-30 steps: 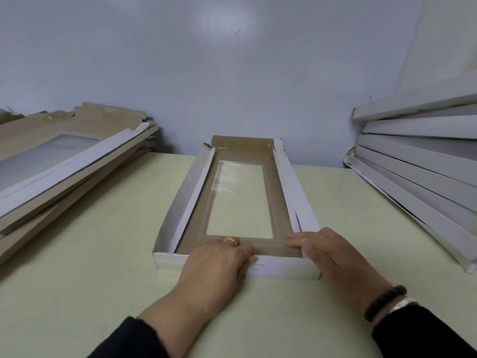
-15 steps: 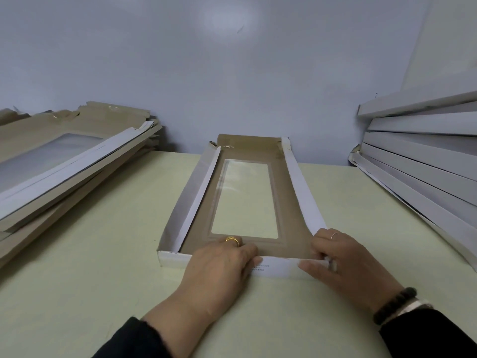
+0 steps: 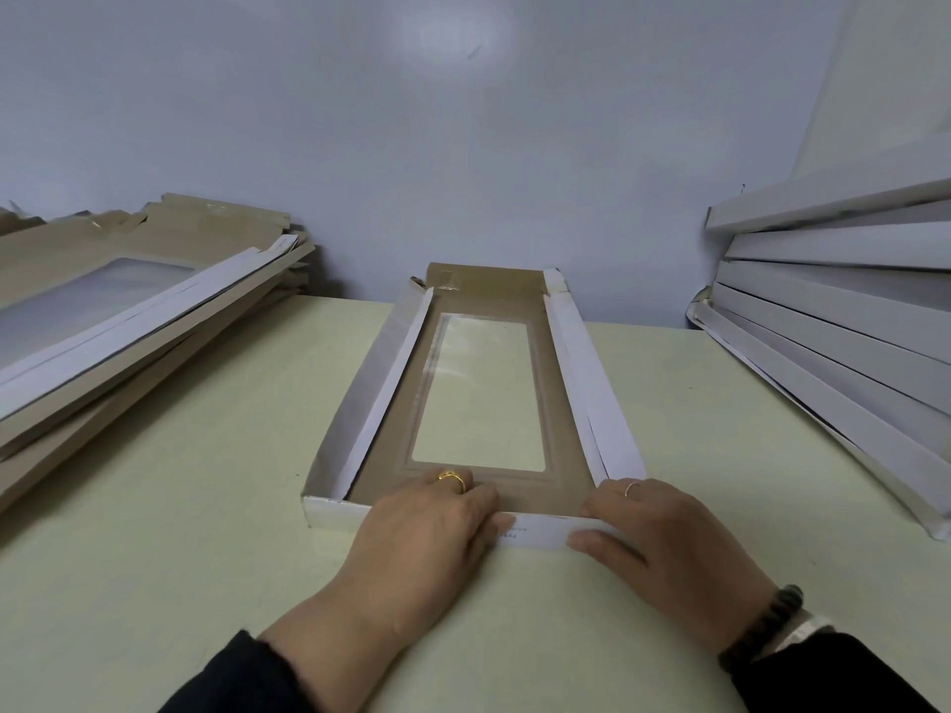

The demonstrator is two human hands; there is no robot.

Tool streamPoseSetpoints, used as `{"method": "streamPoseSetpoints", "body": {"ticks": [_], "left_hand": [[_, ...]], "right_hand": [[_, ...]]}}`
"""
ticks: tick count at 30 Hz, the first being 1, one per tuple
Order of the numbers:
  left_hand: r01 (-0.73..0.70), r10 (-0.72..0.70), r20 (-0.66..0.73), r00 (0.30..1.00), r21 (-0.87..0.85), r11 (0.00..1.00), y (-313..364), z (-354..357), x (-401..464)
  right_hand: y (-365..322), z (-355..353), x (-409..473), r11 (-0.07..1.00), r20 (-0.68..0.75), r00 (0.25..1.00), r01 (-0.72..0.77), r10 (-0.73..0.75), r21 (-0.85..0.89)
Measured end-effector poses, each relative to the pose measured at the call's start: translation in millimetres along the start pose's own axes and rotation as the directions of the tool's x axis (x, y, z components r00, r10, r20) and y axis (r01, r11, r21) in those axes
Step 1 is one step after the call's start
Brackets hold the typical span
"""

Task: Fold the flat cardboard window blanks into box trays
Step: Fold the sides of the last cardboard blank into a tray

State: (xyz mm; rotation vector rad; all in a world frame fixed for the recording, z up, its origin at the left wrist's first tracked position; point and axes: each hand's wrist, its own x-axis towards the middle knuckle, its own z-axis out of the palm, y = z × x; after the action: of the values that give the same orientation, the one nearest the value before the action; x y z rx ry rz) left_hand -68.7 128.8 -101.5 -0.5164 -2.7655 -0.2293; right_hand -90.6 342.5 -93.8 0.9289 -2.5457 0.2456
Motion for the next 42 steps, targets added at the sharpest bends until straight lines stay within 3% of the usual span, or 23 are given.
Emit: {"method": "streamPoseSetpoints", "body": {"ticks": [3,8,16,21,24,27,33,42], "left_hand": [[-0.053,0.053,-0.009,0.999,-0.057,0.997,-8,-5,-4],[-0.067,0.067,-0.010,0.998,0.008,0.998,-51,-18,-11],[-0.138,0.138,0.021,0.990,-0.025,0.990,-70,-22,-13],[-0.141,0.146,-0.072,0.987,0.070,0.988,-75,-23,-17],[-0.051,0.043,-0.073,0.996,-0.109,0.993,-76,-22,-19],[0.050,-0.072,-0.046,0.996,-0.366,0.929,-77,-25,-19],[0.073,-0.090,-0.011,0.996,-0.489,0.869,-66,-30,-19],[-0.012,0.018,0.016,1.000,-0.293,0.956,-61,-23,-19]], "right_hand": [[7,1,-2,0.999,0.012,0.999,-0.043,0.042,0.009],[31,0,-6,0.981,0.085,0.983,-0.172,0.164,0.090],[27,-3,-4,0.974,0.139,0.971,-0.209,0.196,0.085],[20,-9,-3,0.991,-0.002,0.992,-0.124,0.124,0.052],[21,-7,-3,0.991,-0.004,0.992,-0.125,0.126,0.055],[22,-5,-4,0.990,-0.035,0.991,-0.130,0.132,0.056],[21,-6,-7,0.985,-0.022,0.990,-0.138,0.141,0.104],[23,-2,-7,0.981,-0.039,0.987,-0.148,0.154,0.128]]}}
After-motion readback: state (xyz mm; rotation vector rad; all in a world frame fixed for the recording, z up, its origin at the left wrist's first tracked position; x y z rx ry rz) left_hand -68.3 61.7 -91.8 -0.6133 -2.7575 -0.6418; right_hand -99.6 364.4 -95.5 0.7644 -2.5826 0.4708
